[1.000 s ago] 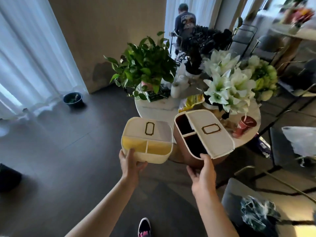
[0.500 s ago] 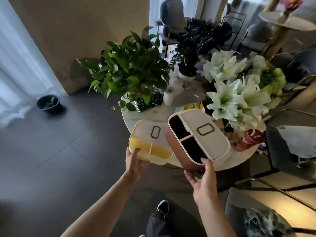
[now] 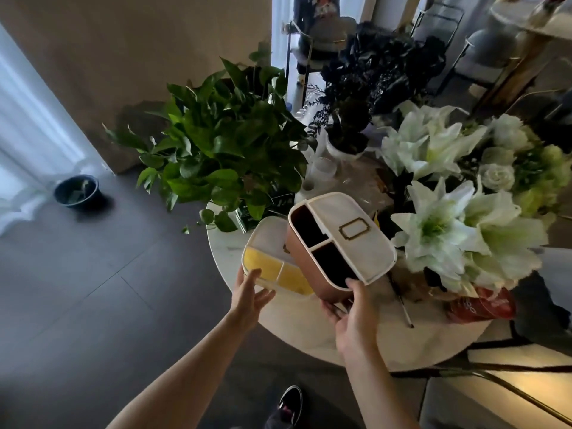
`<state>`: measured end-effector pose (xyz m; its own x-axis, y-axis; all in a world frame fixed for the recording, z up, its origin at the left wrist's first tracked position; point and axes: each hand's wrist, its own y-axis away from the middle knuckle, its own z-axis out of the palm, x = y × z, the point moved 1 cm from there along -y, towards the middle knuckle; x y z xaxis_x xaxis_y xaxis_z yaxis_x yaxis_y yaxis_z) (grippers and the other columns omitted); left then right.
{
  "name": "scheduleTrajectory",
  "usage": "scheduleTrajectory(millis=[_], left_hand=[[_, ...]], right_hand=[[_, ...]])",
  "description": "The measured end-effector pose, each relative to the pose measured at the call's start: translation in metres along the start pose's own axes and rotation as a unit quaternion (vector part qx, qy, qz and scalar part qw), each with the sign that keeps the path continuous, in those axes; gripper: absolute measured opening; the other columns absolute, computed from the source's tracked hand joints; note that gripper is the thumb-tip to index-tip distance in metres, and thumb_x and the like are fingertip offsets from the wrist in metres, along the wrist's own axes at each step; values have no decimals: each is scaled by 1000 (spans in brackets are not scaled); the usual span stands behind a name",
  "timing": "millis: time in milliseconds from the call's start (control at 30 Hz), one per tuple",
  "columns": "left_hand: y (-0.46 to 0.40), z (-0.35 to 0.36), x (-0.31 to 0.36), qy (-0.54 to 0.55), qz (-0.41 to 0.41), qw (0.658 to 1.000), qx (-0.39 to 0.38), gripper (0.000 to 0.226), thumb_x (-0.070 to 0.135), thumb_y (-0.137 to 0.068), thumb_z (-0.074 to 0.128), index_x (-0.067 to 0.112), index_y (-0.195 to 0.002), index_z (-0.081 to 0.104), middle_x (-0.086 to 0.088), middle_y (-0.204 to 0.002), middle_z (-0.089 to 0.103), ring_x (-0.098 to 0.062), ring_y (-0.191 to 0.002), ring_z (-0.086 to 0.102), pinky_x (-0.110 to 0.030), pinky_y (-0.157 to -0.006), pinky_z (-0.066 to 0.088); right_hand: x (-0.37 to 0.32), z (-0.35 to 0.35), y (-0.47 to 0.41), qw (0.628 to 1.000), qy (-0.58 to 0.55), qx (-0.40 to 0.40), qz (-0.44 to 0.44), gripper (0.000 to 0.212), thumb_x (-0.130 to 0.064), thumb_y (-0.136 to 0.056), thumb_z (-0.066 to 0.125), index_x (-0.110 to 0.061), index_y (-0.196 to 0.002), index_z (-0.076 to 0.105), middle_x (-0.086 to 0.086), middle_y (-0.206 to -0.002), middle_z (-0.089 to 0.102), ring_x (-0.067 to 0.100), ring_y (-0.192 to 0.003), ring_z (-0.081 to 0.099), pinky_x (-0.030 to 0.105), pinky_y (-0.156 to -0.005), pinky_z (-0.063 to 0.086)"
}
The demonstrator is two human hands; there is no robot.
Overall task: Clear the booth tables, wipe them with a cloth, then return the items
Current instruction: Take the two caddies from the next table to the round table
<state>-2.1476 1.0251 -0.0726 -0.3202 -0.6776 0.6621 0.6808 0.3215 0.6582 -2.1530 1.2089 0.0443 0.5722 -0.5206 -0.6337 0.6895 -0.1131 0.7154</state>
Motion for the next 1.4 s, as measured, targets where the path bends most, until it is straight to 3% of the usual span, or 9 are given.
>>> scheduleTrajectory(millis=[200, 367, 500, 600, 733, 867, 1033, 1200, 1400], left_hand=[[-26, -8, 9, -41, -36, 998, -19, 48, 31, -99, 61, 26, -144, 46, -16, -136, 52, -34, -91, 72, -29, -69, 62], [-34, -18, 24, -160, -49, 986, -11, 54, 50, -97, 57, 29, -145, 46, -10, -138, 47, -36, -123, 55, -52, -92, 55], [-36, -19, 47, -188, 33, 982, 2, 52, 49, -104, 42, 19, -145, 45, -7, -146, 47, -33, -132, 47, -52, -105, 42], [-29, -13, 70, -236, 111, 964, -49, 84, 80, -85, 44, 23, -147, 43, -7, -151, 47, -25, -136, 45, -49, -115, 35], [-17, -5, 95, -268, 164, 943, -114, 98, 83, -76, 37, 23, -154, 36, -3, -157, 41, -22, -143, 39, -51, -120, 30], [0, 4, 108, -271, 201, 925, -173, 68, 66, -90, 35, 25, -143, 49, 2, -146, 51, -14, -135, 46, -46, -118, 33], [29, 9, 120, -270, 231, 904, -237, 76, 73, -86, 34, 23, -141, 52, 1, -142, 56, -9, -132, 49, -43, -116, 37], [77, 24, 121, -246, 210, 879, -351, 71, 74, -85, 44, 22, -132, 57, -3, -139, 57, -14, -125, 58, -26, -97, 53], [148, 55, 95, -274, 155, 828, -463, 52, 60, -89, 44, 22, -120, 64, -1, -120, 68, -17, -112, 65, -33, -87, 57]], right_hand=[[13, 23, -28, 999, 25, -7, 21, 15, -23, -93, 62, -15, -106, 62, 16, -113, 62, 30, -101, 63, 36, -77, 55], [25, 39, -30, 999, 27, 5, 24, 15, -23, -94, 63, -11, -103, 64, 16, -109, 62, 30, -99, 62, 37, -79, 57], [30, 56, -26, 999, 11, 23, 23, 16, -24, -94, 63, -10, -102, 63, 16, -107, 63, 30, -97, 63, 38, -79, 58], [41, 64, -21, 999, -10, 27, 22, 22, -27, -94, 63, -9, -108, 64, 18, -110, 63, 30, -99, 63, 38, -79, 57], [54, 75, -13, 999, -16, 31, -14, 42, -44, -93, 64, -14, -123, 59, 14, -115, 63, 30, -105, 63, 39, -85, 56], [58, 80, -7, 997, 5, 69, -34, 52, -54, -93, 60, -13, -125, 61, 19, -104, 67, 31, -83, 65, 38, -81, 57], [71, 73, 14, 986, 25, 134, -99, 57, -51, -86, 67, -23, -134, 56, -1, -130, 59, 15, -111, 60, 35, -82, 57], [65, 64, 62, 960, -31, 162, -225, 28, -26, -101, 55, -27, -129, 55, 1, -139, 52, 10, -114, 57, 39, -100, 53], [47, 24, 129, 923, -88, 201, -316, 24, -22, -102, 55, -19, -124, 65, 3, -127, 64, 16, -118, 61, 39, -97, 55]])
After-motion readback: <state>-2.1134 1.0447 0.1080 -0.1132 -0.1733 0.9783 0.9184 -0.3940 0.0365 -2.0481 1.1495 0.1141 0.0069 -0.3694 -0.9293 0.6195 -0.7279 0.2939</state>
